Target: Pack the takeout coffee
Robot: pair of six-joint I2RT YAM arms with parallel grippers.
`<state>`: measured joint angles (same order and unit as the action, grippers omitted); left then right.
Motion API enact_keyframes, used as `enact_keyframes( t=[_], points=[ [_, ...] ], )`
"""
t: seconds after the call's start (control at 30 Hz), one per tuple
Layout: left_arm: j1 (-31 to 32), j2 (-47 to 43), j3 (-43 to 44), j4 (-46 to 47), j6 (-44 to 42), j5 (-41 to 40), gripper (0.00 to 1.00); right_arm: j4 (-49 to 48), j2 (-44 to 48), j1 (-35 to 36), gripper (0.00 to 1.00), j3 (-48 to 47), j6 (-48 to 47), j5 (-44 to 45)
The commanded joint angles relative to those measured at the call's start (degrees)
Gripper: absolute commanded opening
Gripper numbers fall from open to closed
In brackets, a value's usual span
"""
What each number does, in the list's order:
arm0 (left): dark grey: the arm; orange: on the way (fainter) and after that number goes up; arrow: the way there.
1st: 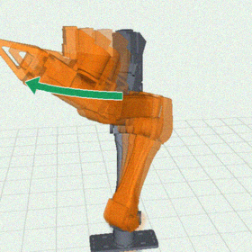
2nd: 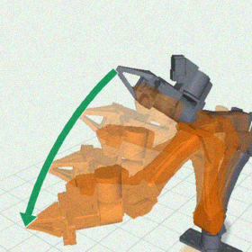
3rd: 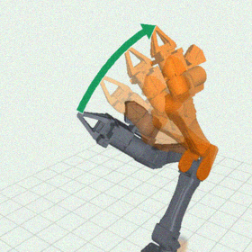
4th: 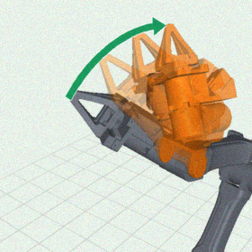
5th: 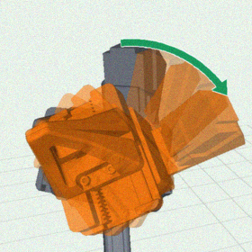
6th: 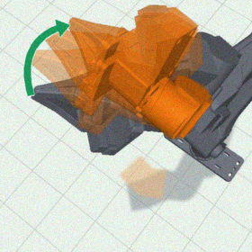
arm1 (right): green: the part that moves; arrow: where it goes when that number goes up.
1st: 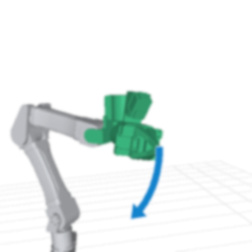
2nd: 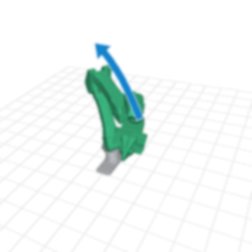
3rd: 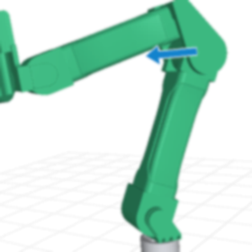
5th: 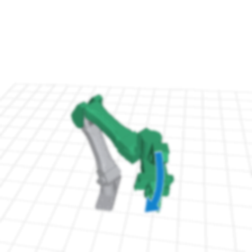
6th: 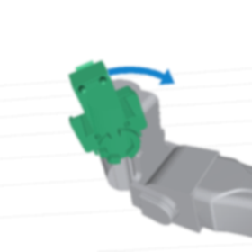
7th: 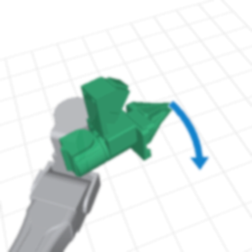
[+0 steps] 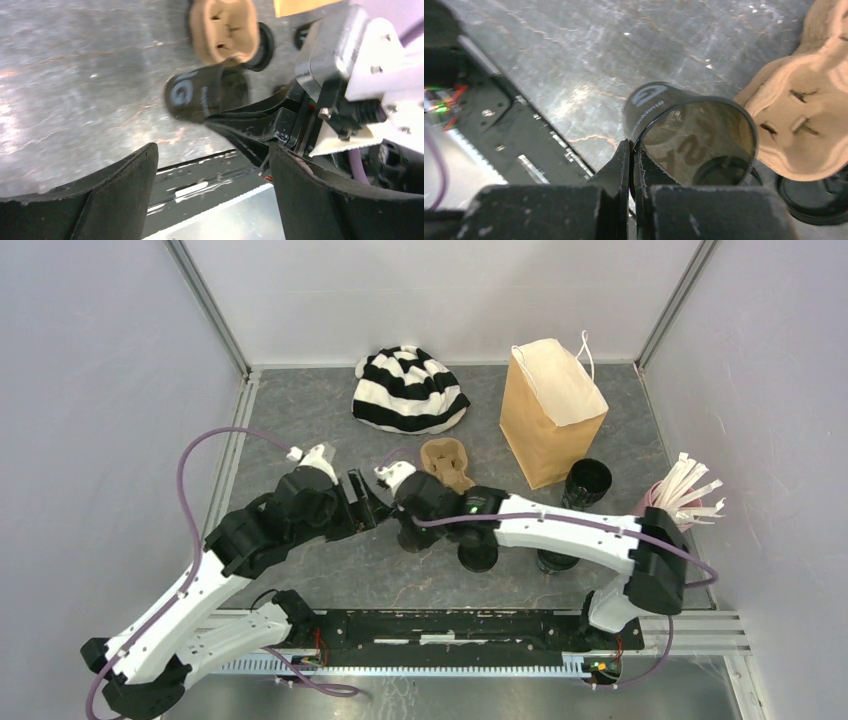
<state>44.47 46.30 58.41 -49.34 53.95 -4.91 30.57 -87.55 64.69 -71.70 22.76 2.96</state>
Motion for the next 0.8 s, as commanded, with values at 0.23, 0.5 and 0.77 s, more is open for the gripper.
enact_keyframes(
  t=[0.23, 0.5, 0.77],
  points=[
    [0.1, -6.4, 1.2, -6.4, 4.8, -11.3, 0.88, 11.9, -8.5, 11.0, 0.11, -5.0, -1.5, 20.6],
    [0.1, -7.4, 0.1, -6.6, 5.1, -10.8, 0.88, 12.7, -6.4, 10.7, 0.50, -8.0, -0.9, 15.3],
    [0.1, -6.4, -0.5, -4.0, 4.3, -7.7, 0.92, 19.7, 3.5, 5.4, 0.65, -11.0, -0.2, 14.4]
  ],
)
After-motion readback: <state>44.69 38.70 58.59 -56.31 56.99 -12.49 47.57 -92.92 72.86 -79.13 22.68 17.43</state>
